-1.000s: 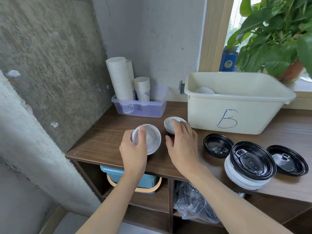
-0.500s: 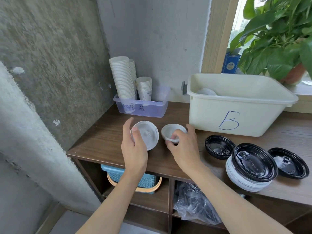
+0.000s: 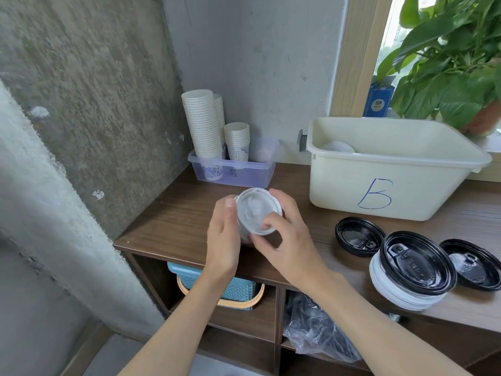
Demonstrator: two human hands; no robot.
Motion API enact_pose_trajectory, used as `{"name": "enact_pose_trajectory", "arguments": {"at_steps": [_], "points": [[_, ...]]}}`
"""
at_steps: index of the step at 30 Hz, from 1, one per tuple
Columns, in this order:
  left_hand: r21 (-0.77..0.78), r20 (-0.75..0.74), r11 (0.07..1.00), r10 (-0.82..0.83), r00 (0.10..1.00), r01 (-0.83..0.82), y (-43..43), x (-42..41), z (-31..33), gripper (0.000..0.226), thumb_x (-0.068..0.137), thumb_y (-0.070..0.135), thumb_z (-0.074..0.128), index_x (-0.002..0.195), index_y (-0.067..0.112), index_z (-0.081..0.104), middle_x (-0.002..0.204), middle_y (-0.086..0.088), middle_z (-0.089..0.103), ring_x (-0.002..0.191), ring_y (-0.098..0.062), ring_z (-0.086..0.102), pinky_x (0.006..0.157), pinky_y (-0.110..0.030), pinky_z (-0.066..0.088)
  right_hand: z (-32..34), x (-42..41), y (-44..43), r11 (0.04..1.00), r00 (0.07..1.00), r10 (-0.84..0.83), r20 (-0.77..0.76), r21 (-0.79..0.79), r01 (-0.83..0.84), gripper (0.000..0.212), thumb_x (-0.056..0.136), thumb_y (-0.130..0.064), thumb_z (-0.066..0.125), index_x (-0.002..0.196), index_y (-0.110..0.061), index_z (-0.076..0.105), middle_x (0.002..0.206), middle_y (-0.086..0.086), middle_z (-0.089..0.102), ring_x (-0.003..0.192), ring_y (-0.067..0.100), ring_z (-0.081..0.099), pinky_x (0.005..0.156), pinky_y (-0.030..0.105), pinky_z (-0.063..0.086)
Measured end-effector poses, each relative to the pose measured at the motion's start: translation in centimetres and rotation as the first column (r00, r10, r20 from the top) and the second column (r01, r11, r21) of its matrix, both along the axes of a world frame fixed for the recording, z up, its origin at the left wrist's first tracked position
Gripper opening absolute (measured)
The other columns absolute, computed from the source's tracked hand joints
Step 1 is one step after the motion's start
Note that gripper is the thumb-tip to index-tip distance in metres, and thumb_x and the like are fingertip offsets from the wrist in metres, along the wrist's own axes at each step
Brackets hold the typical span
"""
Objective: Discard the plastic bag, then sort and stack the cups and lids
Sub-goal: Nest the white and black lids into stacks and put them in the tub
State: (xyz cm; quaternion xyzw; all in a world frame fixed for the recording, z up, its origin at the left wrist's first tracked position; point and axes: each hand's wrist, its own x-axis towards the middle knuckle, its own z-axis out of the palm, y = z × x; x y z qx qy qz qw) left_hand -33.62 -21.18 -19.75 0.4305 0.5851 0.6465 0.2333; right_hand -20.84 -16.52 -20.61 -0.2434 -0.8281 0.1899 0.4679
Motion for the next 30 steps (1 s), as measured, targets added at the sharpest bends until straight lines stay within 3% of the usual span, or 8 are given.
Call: {"name": "enact_pose_trajectory", "arguments": {"at_steps": [3,6,9,11,13,15,22,30], "points": [[-0.002,0.005,0.999,-0.048,0.999,0.048,0.0,-0.3,-0.2,0.041,0.084,0.046,0.057,0.119,0.025,0.059,0.111,0.008,0.067,0.105,-0.008,0.063,0.087,-0.026,0.051,0.0,-0.2,-0.1,0.997,0.997,0.075,0.024,-0.025,-0.074,0.021,0.082,-0.019,0.073,0.085,-0.006,0.057,0.142,0.008,0.039,0.130,0.015,0.042,0.101,0.015,0.034],[0.020,0.003,0.999,-0.037,0.999,0.037,0.0,-0.3,-0.3,0.039,0.084,0.031,0.055,0.121,0.021,0.057,0.112,0.007,0.065,0.104,-0.006,0.062,0.083,-0.023,0.050,0.4,0.0,-0.4,0.989,0.996,0.090,0.006,-0.118,-0.089,0.027,0.087,-0.028,0.062,0.108,-0.012,0.053,0.146,0.001,0.036,0.135,0.007,0.035,0.105,0.012,0.027],[0.043,-0.080,0.998,-0.045,0.996,0.048,-0.2,-0.4,-0.4,0.041,0.085,0.029,0.054,0.125,0.018,0.054,0.113,0.012,0.062,0.104,0.000,0.059,0.081,-0.013,0.046,0.6,0.1,-0.2,0.917,0.999,-0.019,-0.046,-0.398,-0.001,0.048,0.096,-0.035,0.049,0.138,-0.016,0.035,0.144,-0.003,0.038,0.134,0.003,0.033,0.106,0.014,0.023],[0.009,-0.159,0.996,-0.081,0.984,0.084,-0.5,-0.2,-0.6,0.044,0.086,0.030,0.054,0.128,0.018,0.049,0.115,0.016,0.058,0.105,0.008,0.055,0.082,-0.007,0.043,0.5,0.0,0.3,0.817,0.999,-0.020,-0.032,-0.576,-0.002,0.056,0.096,-0.043,0.043,0.144,-0.019,0.029,0.137,-0.004,0.047,0.126,0.007,0.043,0.101,0.019,0.031],[-0.030,-0.214,0.994,-0.107,0.971,0.103,-0.6,0.0,-0.8,0.047,0.087,0.035,0.053,0.131,0.021,0.044,0.114,0.020,0.056,0.105,0.014,0.053,0.081,-0.003,0.040,0.3,-0.2,0.6,0.814,1.000,0.007,-0.013,-0.580,-0.013,0.054,0.094,-0.046,0.044,0.140,-0.020,0.035,0.125,-0.006,0.056,0.114,0.008,0.054,0.096,0.024,0.041],[-0.032,-0.261,0.993,-0.118,0.958,0.114,-0.5,0.0,-1.0,0.044,0.091,0.040,0.051,0.130,0.020,0.047,0.116,0.019,0.058,0.108,0.010,0.055,0.083,-0.005,0.041,0.2,-0.2,0.6,0.838,0.999,-0.007,-0.046,-0.545,-0.019,0.045,0.095,-0.041,0.048,0.134,-0.019,0.041,0.118,-0.007,0.060,0.106,0.005,0.057,0.089,0.022,0.044],[-0.023,-0.285,0.991,-0.130,0.950,0.129,-0.1,-0.2,-1.0,0.033,0.100,0.036,0.048,0.126,0.020,0.058,0.113,0.014,0.067,0.109,-0.002,0.061,0.087,-0.014,0.046,-0.1,-0.2,0.7,0.907,0.997,-0.067,-0.050,-0.418,0.039,0.060,0.088,-0.046,0.048,0.138,-0.014,0.039,0.128,-0.009,0.048,0.117,0.002,0.046,0.095,0.003,0.030],[-0.060,-0.296,0.996,-0.081,0.952,0.066,-0.5,0.5,-1.2,0.027,0.092,0.049,0.046,0.113,0.033,0.052,0.103,0.016,0.063,0.098,0.007,0.058,0.077,-0.006,0.043,-0.3,-0.2,1.0,0.897,0.992,-0.089,-0.085,-0.440,0.043,0.041,0.087,-0.049,0.051,0.117,-0.020,0.056,0.111,-0.002,0.062,0.101,0.007,0.057,0.087,0.017,0.044]]}}
